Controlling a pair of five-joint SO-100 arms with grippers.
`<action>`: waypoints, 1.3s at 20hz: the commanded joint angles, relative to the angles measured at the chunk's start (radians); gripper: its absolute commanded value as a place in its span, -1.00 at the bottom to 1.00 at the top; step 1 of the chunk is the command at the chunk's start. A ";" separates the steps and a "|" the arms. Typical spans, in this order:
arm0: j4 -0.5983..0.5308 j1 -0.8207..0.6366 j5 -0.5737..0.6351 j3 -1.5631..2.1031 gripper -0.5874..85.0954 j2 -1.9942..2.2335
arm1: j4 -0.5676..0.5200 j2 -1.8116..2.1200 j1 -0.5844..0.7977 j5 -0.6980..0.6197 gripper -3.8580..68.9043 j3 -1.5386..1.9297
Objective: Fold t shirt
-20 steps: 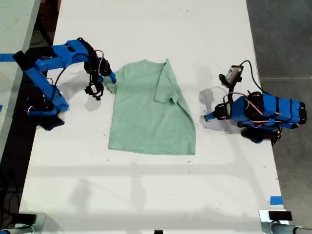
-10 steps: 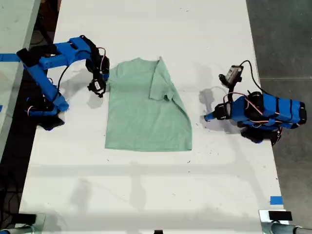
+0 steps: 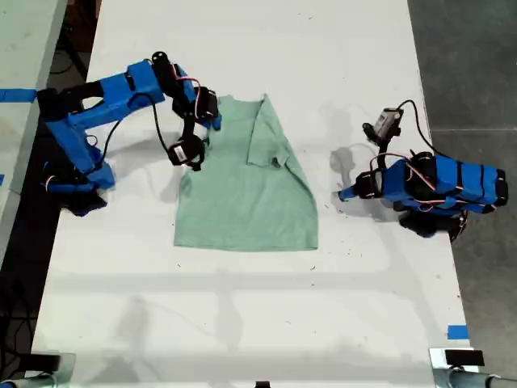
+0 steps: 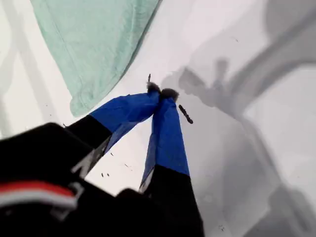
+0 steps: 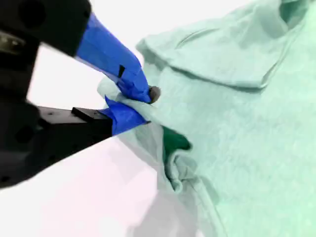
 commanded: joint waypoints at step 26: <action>-0.489 0.365 -0.298 1.807 -0.99 2.037 | 0.000 0.014 -0.005 0.003 -0.88 0.038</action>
